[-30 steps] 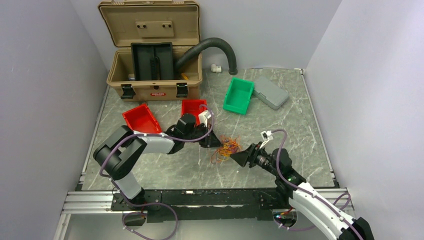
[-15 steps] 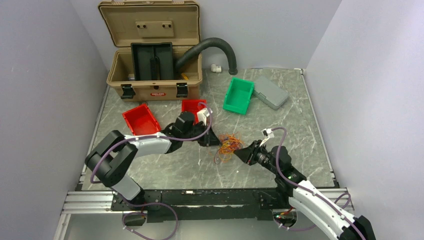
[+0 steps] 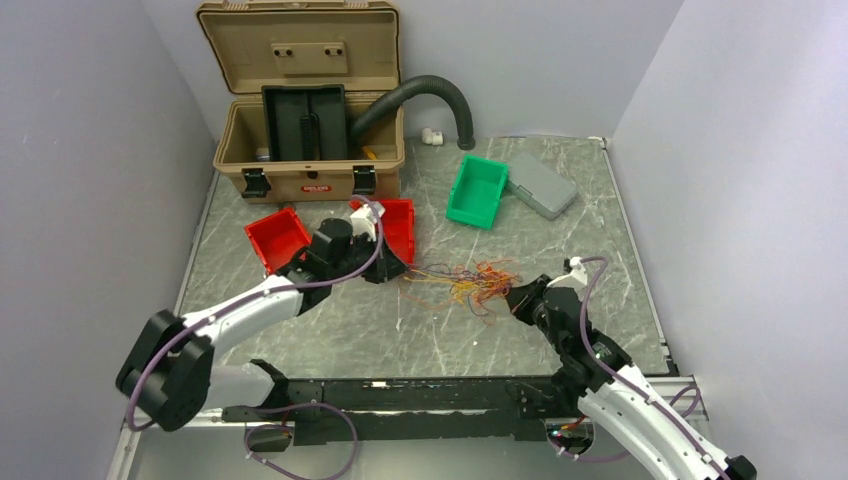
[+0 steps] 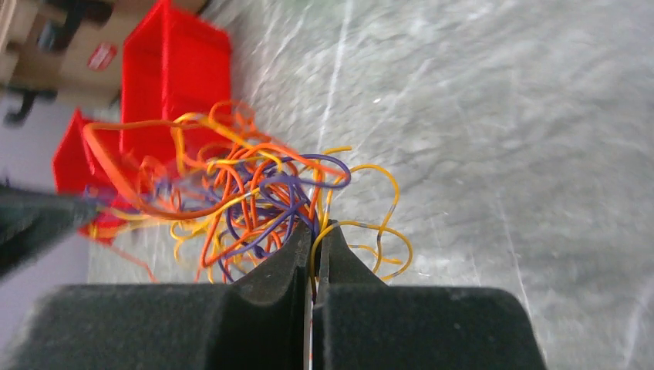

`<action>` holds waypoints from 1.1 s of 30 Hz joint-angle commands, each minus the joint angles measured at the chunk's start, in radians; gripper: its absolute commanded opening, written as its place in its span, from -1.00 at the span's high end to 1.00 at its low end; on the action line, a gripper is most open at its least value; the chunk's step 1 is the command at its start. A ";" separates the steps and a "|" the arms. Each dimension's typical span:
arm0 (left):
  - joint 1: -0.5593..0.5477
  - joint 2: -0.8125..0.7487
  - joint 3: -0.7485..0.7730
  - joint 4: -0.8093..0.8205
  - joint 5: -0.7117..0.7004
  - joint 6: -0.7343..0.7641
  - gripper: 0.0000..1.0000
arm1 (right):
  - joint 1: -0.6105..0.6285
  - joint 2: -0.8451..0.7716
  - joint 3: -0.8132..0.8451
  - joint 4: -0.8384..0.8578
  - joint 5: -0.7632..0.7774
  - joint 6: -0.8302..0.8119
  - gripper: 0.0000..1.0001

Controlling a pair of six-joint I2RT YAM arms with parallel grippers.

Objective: Untangle the cables

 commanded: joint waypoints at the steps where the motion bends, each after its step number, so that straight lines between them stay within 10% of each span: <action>1: 0.034 -0.155 -0.055 -0.128 -0.235 0.070 1.00 | -0.010 0.068 0.090 -0.295 0.416 0.268 1.00; 10: 0.034 -0.282 -0.090 -0.235 -0.342 0.106 1.00 | -0.010 0.272 0.189 -0.366 0.495 0.286 1.00; 16: 0.014 -0.266 -0.071 -0.209 -0.232 0.204 0.98 | -0.010 0.203 0.144 -0.082 0.145 -0.144 0.84; 21: -0.104 -0.253 -0.056 -0.164 -0.193 0.289 -0.15 | -0.009 0.045 0.057 0.088 -0.068 -0.248 -0.51; 25: -0.162 -0.246 -0.042 -0.154 -0.218 0.318 -0.65 | -0.010 0.015 0.057 0.063 -0.039 -0.239 -0.64; 33: -0.208 -0.173 0.024 -0.161 -0.221 0.365 -0.71 | -0.011 0.156 0.141 -0.079 0.159 -0.169 -0.74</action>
